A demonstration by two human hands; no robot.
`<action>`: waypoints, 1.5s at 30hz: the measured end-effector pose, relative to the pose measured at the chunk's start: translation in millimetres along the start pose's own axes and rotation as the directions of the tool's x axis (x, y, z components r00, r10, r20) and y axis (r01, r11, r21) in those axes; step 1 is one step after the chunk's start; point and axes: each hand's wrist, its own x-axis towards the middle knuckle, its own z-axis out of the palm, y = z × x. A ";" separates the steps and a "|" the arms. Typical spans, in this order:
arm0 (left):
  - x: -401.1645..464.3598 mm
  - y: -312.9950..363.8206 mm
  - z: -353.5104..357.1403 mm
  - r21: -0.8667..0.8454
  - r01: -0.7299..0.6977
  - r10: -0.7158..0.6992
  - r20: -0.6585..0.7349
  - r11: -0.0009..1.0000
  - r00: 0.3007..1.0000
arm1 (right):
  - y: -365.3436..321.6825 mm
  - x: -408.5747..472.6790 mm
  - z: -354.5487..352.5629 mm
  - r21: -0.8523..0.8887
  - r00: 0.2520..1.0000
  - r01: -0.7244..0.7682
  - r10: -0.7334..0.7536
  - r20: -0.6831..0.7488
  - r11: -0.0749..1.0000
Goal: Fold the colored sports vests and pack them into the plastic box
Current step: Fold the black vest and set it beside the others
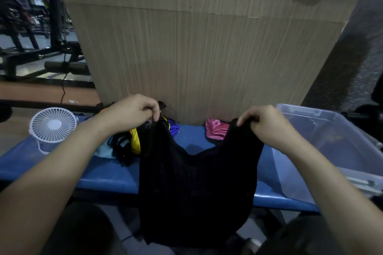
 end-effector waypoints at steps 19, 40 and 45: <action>2.3 -55.9 26.7 0.148 0.015 -0.028 0.087 0.989 0.996 | 36.4 2.7 46.8 -0.188 0.995 0.084 -0.073 0.067 0.979; 3.9 -69.2 64.2 0.323 0.227 -0.279 0.125 0.919 0.952 | 29.1 -4.1 70.8 -0.249 0.977 -0.049 0.098 0.188 0.967; 0.6 -77.1 67.8 0.331 0.215 -0.268 0.123 0.919 0.955 | 27.4 -5.7 75.4 -0.209 0.987 -0.067 0.095 0.127 0.976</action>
